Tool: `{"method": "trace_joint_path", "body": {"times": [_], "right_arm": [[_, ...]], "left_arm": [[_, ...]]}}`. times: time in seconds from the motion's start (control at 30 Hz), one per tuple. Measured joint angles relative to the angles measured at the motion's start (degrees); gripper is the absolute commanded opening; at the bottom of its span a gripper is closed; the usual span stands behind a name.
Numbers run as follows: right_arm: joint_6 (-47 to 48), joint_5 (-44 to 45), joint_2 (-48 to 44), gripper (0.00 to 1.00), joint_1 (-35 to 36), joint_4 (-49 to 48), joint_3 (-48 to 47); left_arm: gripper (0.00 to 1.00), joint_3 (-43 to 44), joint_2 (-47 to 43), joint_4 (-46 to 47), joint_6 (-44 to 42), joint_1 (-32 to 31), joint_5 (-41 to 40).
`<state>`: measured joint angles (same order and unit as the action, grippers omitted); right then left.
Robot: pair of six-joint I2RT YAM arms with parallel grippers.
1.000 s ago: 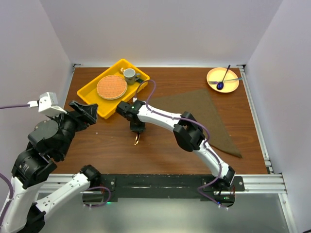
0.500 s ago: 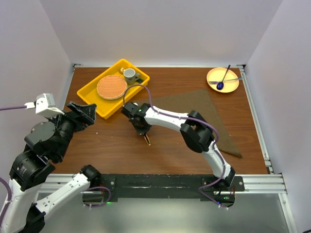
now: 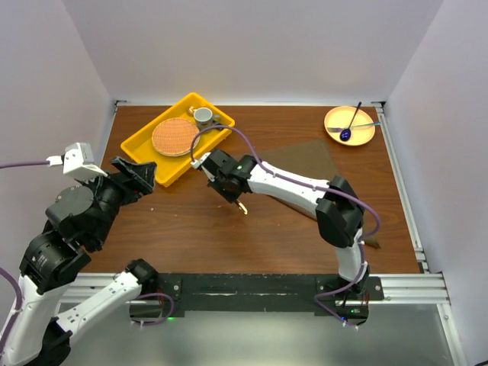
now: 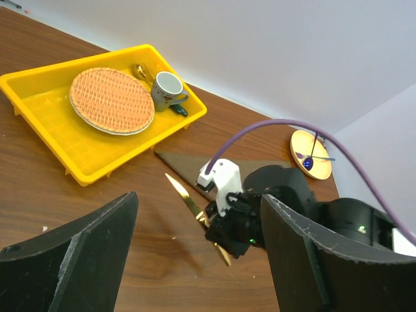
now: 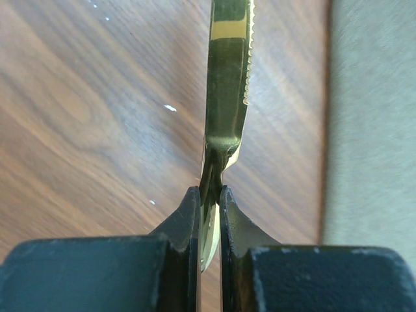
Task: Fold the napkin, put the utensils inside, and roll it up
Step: Place the utensil onto the napkin
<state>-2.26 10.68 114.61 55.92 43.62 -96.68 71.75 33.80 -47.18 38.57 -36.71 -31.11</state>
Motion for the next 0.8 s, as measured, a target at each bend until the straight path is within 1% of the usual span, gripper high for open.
{"method": "trace_joint_path", "body": {"times": [0.07,0.17,0.33,0.4,0.47,0.6,0.8], "right_arm": [[3.0,-0.8,-1.7,0.00,-1.6,-0.1,1.2],[8.2,-2.6,-4.1,0.00,-6.5,-0.1,4.4],[19.2,-6.3,-9.7,0.00,-15.9,-0.1,15.0],[22.3,-8.3,-10.9,0.00,-18.9,1.2,17.0],[25.2,-9.7,-11.0,0.00,-21.5,1.8,17.3],[29.6,-12.0,-10.8,0.00,-24.1,2.3,17.0],[34.2,-14.5,-9.2,0.00,-26.8,3.5,16.5]], "left_arm": [[0.81,-0.2,0.4,0.2,0.0,0.0,0.3],[0.82,-1.2,1.4,1.0,0.0,0.0,1.1],[0.82,-4.6,4.0,3.5,-0.2,0.0,2.8],[0.82,-5.9,5.5,4.4,-0.2,0.0,3.8],[0.82,-7.0,7.2,5.6,-0.2,0.0,4.8],[0.82,-8.7,9.7,7.9,-0.3,0.0,6.6],[0.82,-10.3,10.1,9.5,-0.2,0.0,8.0]]}}
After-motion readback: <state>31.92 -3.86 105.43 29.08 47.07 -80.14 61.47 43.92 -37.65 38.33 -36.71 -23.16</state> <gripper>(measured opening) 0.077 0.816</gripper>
